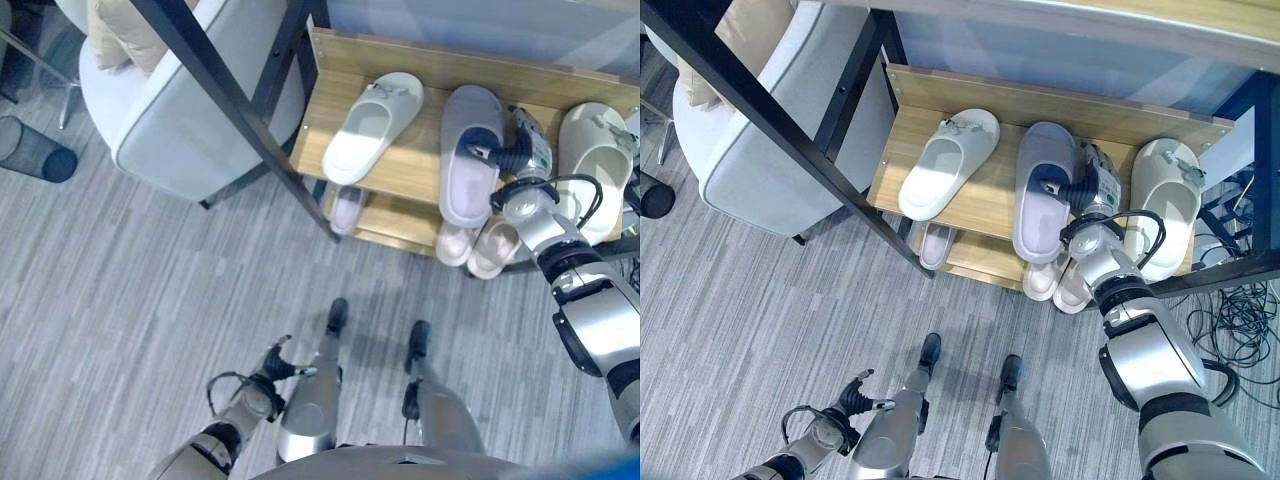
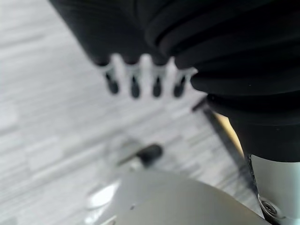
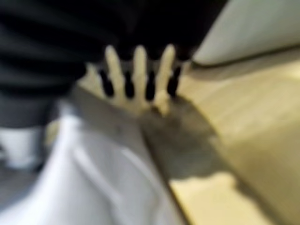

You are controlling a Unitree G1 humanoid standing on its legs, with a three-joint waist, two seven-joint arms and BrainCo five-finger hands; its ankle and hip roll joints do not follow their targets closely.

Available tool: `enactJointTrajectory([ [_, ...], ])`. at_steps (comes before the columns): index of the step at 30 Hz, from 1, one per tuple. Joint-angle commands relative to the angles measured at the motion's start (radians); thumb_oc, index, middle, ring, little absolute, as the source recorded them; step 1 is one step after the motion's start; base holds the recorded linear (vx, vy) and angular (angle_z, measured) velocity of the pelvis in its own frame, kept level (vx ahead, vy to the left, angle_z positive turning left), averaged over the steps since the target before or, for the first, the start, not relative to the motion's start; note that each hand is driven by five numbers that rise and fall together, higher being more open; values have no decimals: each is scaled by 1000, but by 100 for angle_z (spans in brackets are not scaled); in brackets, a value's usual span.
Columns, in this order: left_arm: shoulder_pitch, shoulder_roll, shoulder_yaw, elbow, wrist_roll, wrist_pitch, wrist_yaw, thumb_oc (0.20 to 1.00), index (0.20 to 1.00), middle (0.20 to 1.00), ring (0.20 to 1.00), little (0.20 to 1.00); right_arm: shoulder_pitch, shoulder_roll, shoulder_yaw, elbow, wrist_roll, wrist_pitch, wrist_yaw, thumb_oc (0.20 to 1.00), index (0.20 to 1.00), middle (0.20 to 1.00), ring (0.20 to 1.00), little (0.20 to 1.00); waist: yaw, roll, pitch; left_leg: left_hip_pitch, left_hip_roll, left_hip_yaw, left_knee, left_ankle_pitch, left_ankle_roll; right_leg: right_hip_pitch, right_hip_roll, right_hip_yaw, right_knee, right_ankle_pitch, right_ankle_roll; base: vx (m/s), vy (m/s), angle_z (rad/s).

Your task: Arrange the slippers neatly on the shoe rack.

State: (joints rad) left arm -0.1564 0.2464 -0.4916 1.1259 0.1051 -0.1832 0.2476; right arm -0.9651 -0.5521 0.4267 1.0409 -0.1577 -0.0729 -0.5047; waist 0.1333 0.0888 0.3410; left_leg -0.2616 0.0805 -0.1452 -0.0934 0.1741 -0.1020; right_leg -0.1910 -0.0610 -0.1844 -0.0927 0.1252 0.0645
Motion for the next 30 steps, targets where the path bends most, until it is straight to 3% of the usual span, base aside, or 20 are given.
enactJointTrajectory([
  [1,-15,4,-49,37,-3,4,26,1000,1000,1000,1000,1000,-54,-47,23,-17,52,-18,-1,200,200,200,200,200,33,-14,4,-52,-23,31,49,-82,29,31,-89,34,118,-178,80,0,0,0],
  [7,-23,-9,-42,37,-15,7,32,1000,1000,1000,1000,1000,1,-12,-3,-69,65,-34,-16,200,200,200,200,200,28,-21,2,-50,-23,32,48,-82,29,35,-86,34,117,-182,79,0,0,0],
  [14,-17,-31,-8,32,3,18,42,1000,1000,1000,1000,1000,227,1,-136,-416,-10,-58,-96,200,200,200,200,200,0,-27,10,-41,-20,40,58,-94,31,39,-87,39,120,-187,80,0,0,0],
  [16,-16,-40,19,30,8,24,44,1000,1000,1000,1000,1000,378,23,-206,-633,-37,-99,-98,200,200,200,200,200,-23,-40,16,-41,-18,47,67,-102,34,40,-89,42,122,-185,84,-14,20,1],
  [18,2,-47,63,60,14,39,26,1000,1000,1000,1000,1000,544,59,-250,-837,-42,-134,-42,200,200,200,200,200,-51,-67,18,-32,-16,68,85,-123,44,41,-93,58,124,-174,90,-10,66,-2],
  [19,3,-47,62,60,14,39,26,1000,1000,1000,1000,1000,546,59,-251,-838,-42,-133,-42,200,200,200,200,200,-50,-68,18,-32,-16,69,85,-123,44,40,-93,58,124,-174,90,34,138,-24],
  [20,16,-37,126,95,12,50,14,1000,1000,1000,1000,1000,724,71,-270,-982,-13,-169,55,200,200,200,200,200,-79,-97,13,-18,-15,90,93,-140,52,44,-102,70,123,-160,99,32,96,-38],
  [22,24,-31,143,103,15,51,14,1000,1000,1000,1000,1000,790,67,-270,-1015,-15,-171,87,200,200,200,200,200,-87,-105,9,-12,-17,95,102,-150,56,48,-108,72,125,-159,101,45,146,-33],
  [23,38,-17,176,108,25,54,17,1000,1000,1000,1000,1000,907,74,-257,-1034,4,-180,153,200,200,200,200,200,-109,-119,8,-6,-23,110,134,-177,65,56,-124,76,136,-153,109,46,159,-15],
  [27,65,3,205,110,37,57,13,1000,1000,1000,1000,1000,1040,85,-246,-1001,38,-181,228,200,200,200,200,200,-129,-129,6,11,-40,136,203,-234,85,56,-151,92,203,-146,127,63,208,-15],
  [28,73,7,213,109,38,59,8,1000,1000,1000,1000,1000,1063,88,-241,-977,48,-180,241,200,200,200,200,200,-135,-126,6,28,-48,141,213,-249,93,48,-159,100,252,-129,134,109,358,-13],
  [29,93,21,230,103,41,59,11,1000,1000,1000,1000,1000,1094,94,-238,-967,59,-176,258,200,200,200,200,200,-156,-120,13,58,-64,153,224,-261,114,-13,-177,132,397,-29,137,78,282,-9],
  [30,93,21,230,102,41,59,11,1000,1000,1000,1000,1000,1094,94,-238,-967,59,-176,258,200,200,200,200,200,-156,-120,11,55,-64,153,222,-258,114,-17,-177,133,396,-26,137,58,274,-7],
])
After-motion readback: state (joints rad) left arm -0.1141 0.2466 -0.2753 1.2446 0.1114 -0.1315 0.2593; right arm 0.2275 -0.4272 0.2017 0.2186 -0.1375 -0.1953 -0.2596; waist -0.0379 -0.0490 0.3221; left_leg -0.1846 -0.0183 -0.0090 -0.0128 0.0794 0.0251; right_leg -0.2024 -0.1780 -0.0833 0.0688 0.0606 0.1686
